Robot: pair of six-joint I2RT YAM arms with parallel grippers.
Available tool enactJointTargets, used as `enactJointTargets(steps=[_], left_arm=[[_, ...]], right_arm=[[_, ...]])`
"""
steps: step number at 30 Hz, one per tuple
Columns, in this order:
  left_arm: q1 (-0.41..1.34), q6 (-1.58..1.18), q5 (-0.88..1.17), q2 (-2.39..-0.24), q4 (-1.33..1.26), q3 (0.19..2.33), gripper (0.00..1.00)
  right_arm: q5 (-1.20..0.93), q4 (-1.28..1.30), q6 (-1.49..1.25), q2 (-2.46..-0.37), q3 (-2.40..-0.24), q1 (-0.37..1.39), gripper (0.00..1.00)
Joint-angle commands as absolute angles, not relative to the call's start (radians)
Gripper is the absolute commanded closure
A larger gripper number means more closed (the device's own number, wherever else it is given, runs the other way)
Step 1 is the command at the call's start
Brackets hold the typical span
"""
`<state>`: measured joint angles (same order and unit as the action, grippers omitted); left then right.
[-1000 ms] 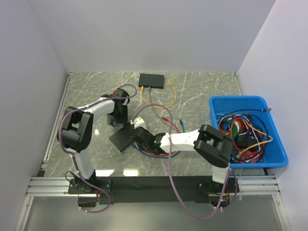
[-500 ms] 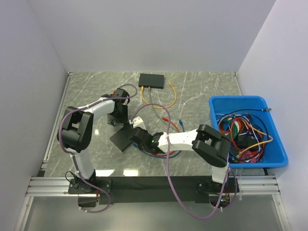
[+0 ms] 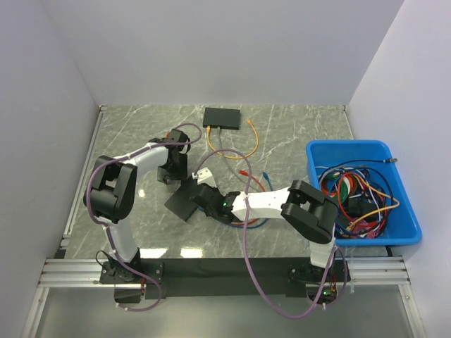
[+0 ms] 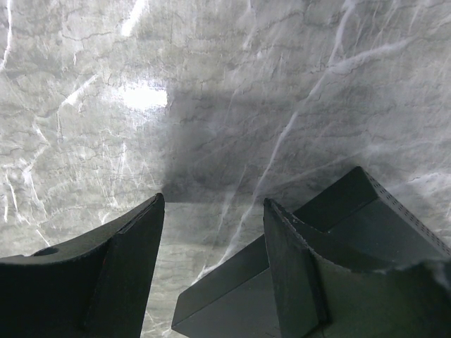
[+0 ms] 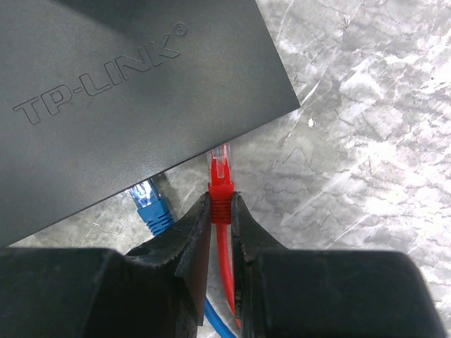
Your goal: Insert the plug into the switch port
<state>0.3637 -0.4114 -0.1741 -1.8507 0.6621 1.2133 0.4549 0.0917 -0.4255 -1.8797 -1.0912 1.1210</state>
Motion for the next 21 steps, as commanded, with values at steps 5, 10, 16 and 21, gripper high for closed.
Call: enactJointTargets(steps=[5,10,16,21], left_arm=[[0.388,-0.399,-0.138,-1.893,0.707,1.227,0.36],[0.388,-0.4,-0.14,-1.893,0.707,1.227,0.36],[0.388,-0.4,-0.138,-1.891,0.706,1.224,0.36],[0.388,-0.399,-0.135,-1.893,0.704,1.226,0.36]], right_arm=[[0.5,0.02,-0.436,-1.795,-1.051,1.106,1.0],[0.488,0.003,-0.448,-1.784,-1.017,1.108,1.0],[0.485,0.009,-0.446,-1.807,-1.04,1.109,1.0],[0.466,0.006,-0.453,-1.825,-1.048,1.109,1.0]])
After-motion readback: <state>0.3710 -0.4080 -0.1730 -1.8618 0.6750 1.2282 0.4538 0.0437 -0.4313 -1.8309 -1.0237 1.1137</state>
